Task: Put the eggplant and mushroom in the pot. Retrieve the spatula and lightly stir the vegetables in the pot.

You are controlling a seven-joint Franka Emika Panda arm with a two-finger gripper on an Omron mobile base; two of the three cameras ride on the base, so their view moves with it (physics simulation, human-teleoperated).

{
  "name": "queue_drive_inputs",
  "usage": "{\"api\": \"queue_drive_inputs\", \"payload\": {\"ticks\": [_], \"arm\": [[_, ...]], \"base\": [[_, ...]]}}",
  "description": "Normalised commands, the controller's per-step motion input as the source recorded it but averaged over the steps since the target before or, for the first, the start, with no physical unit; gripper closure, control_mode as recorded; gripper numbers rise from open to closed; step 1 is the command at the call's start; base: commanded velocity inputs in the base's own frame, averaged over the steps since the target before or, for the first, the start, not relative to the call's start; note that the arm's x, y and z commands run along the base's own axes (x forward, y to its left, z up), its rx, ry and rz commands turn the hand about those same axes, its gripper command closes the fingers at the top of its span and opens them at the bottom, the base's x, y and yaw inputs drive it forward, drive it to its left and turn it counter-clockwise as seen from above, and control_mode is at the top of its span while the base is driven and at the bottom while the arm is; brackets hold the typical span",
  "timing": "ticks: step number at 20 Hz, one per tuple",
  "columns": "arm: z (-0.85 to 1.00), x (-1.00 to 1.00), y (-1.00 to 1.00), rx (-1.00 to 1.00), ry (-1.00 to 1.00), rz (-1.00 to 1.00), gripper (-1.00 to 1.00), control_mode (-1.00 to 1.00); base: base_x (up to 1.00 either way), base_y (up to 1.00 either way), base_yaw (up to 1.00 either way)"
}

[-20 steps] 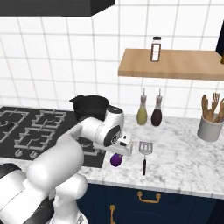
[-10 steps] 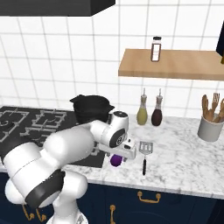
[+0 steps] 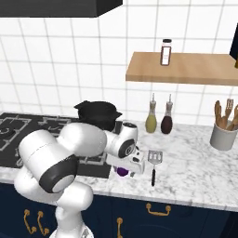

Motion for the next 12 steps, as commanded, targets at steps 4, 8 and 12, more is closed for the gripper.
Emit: {"api": "queue_drive_inputs", "payload": {"ticks": [4, 8, 12], "arm": [[-0.34, 0.0, 0.21, -0.02, 0.03, 0.0, 1.0, -1.0], [0.13, -0.04, 0.36, 0.08, -0.12, 0.04, 1.0, -1.0], [0.61, 0.0, 0.81, 0.0, -0.31, 0.05, 1.0, -1.0]], "base": [[0.0, 0.0, 0.0], [0.0, 0.0, 0.0], [0.0, 0.0, 0.0]]}}
